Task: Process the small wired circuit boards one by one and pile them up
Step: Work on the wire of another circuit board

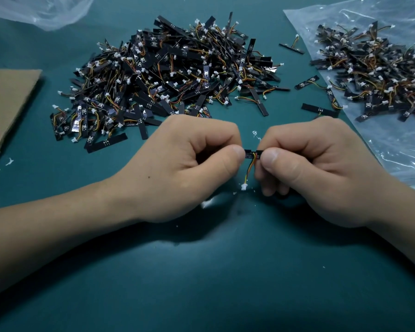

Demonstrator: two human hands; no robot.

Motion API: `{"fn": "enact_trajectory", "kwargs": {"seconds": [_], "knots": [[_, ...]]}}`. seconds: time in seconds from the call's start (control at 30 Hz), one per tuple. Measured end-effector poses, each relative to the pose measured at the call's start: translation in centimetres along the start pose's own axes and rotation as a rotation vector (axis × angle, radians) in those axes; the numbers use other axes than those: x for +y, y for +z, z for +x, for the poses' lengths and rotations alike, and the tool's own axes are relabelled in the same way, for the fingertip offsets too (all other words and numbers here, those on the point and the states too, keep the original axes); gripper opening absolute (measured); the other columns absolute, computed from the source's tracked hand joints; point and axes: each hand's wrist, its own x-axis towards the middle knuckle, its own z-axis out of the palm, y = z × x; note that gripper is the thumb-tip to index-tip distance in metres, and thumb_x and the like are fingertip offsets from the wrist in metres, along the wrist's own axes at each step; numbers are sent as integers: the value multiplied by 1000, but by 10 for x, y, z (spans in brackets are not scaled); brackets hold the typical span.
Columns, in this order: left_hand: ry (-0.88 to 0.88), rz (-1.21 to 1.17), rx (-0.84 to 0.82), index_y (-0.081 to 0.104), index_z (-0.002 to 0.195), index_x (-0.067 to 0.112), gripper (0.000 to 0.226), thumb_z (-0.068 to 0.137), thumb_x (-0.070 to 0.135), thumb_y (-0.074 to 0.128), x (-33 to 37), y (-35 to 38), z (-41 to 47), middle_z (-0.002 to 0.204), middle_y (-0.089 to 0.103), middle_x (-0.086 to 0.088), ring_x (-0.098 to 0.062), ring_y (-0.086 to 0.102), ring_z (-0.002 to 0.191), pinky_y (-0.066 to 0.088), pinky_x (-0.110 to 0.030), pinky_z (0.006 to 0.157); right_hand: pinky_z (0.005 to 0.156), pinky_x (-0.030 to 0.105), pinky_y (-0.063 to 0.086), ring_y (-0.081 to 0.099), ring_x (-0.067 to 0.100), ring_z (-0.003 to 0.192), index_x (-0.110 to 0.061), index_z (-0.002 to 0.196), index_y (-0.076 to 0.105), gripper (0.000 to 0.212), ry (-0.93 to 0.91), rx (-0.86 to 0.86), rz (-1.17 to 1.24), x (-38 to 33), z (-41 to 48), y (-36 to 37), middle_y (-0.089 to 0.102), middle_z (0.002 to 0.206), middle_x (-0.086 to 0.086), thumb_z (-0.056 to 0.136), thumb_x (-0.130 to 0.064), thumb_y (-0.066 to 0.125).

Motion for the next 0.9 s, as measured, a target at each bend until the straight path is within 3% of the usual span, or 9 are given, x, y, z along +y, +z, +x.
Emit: {"fn": "enact_trajectory", "kwargs": {"seconds": [0.3,0.5,0.7,0.9], "knots": [[23,10,-25,53,64,6,35,93,25,48,2,-1,0,55,44,-4,-8,39,53,33,-19,53,53,19,40,58,11,49,-25,68,58,30,-8,-37,-36,4,0,-2,57,55,-8,96,-15,53],[33,-4,-40,52,63,2,38,93,26,48,1,-2,1,55,41,-4,-10,38,54,33,-21,53,52,13,33,44,5,48,-18,71,65,26,-17,-44,-54,4,0,-3,49,55,-7,95,-20,56],[61,-28,-46,57,64,4,35,94,22,51,0,-3,0,54,45,-4,-11,41,52,33,-17,53,52,13,32,43,5,48,-24,70,63,27,-27,-55,-28,4,-1,-3,46,53,-8,93,-28,50],[105,-21,-41,56,62,5,33,93,16,52,1,-2,-2,52,41,-1,-11,38,50,31,-16,51,52,13,27,34,4,49,-20,61,44,33,-32,-112,-13,5,1,-4,35,53,-5,93,-27,47]]}}
